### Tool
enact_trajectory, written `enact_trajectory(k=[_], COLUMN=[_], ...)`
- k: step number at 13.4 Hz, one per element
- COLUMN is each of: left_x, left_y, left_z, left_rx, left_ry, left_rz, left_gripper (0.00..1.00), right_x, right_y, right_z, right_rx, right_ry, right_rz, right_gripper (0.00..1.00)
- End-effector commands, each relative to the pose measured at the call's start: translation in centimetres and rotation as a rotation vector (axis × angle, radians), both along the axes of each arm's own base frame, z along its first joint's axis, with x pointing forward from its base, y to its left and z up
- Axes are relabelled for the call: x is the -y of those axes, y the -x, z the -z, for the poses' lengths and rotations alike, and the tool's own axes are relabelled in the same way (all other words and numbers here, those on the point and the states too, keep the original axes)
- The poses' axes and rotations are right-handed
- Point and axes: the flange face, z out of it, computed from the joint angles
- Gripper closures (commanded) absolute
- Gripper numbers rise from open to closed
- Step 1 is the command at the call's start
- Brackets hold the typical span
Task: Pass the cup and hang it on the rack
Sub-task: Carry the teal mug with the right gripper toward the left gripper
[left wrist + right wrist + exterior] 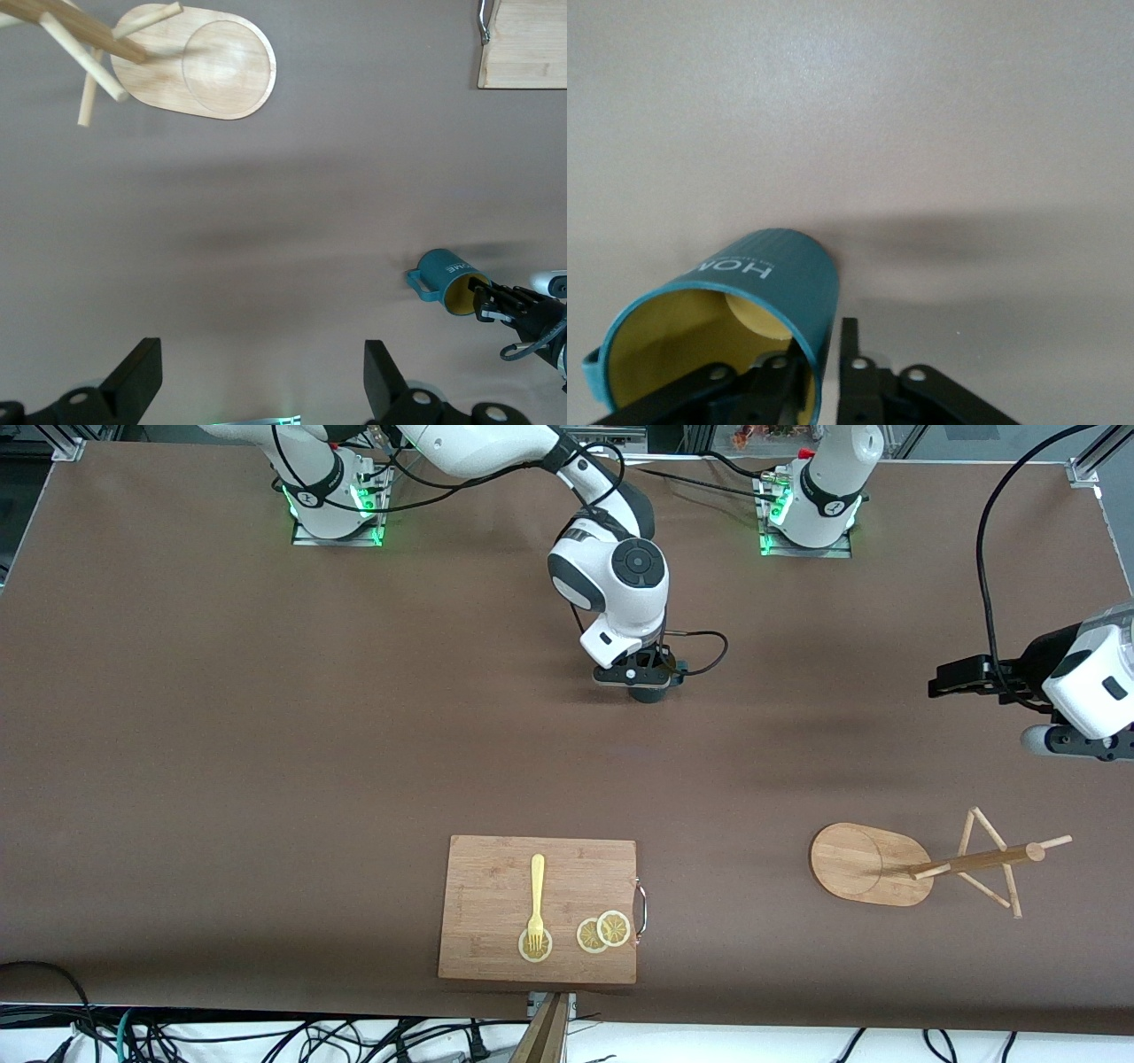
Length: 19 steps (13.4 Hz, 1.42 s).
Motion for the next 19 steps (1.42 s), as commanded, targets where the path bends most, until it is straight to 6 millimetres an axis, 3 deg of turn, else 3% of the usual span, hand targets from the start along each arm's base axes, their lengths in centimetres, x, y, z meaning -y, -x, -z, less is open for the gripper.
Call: enact_trajectory(k=[1, 2, 4, 5, 6, 7, 8, 9, 11, 12, 15, 19], left_x=[1.5, 2.5, 4.4, 5.2, 5.7, 6.3, 7.5, 8.8, 12.5, 13.9, 14.7, 12.9], left_y=[-0.1, -0.1, 0.3, 0.9, 1.9, 2.6, 3.3, 3.9, 4.9, 5.3, 6.6, 7.8], left_z=[-0.4, -0.3, 0.4, 1.6, 2.6, 4.1, 5.2, 6.3, 8.1, 9.2, 12.9, 18.7], left_rx=[0.005, 0.003, -0.011, -0.037, -0.06, -0.09, -0.111, -0.126, -0.111, -0.101, -0.041, 0.11], left_ry=[0.025, 0.026, 0.04, 0.069, 0.096, 0.118, 0.141, 0.159, 0.202, 0.22, 0.334, 0.491], left_rz=[0.047, 0.067, 0.129, 0.185, 0.25, 0.317, 0.388, 0.447, 0.594, 0.657, 0.828, 0.992], left_gripper=[0.0, 0.0, 0.0, 0.0, 0.0, 0.0, 0.0, 0.0, 0.0, 0.0, 0.0, 0.0], right_x=[-0.1, 0.3, 1.2, 1.9, 3.3, 5.1, 7.6, 10.7, 19.8, 23.2, 31.1, 42.9], right_y=[-0.6, -0.9, -2.2, -3.0, -4.3, -5.9, -7.9, -10.1, -16.7, -18.4, -18.3, -15.2], right_z=[-1.5, -2.6, -7.2, -9.5, -11.9, -14.3, -17.3, -19.0, -21.3, -22.3, -26.2, -30.7], right_rx=[-0.008, -0.017, -0.043, -0.051, -0.056, -0.053, -0.037, -0.035, -0.061, -0.092, -0.096, -0.073], right_ry=[0.001, 0.014, 0.0, -0.002, -0.004, -0.012, -0.029, -0.021, -0.03, -0.067, -0.067, -0.079], right_rz=[0.019, 0.02, 0.043, 0.048, 0.06, 0.05, 0.014, -0.009, 0.087, 0.095, 0.025, -0.068], right_gripper=[0.49, 0.46, 0.32, 0.22, 0.0, 0.0, 0.0, 0.0, 0.0, 0.0, 0.0, 0.0])
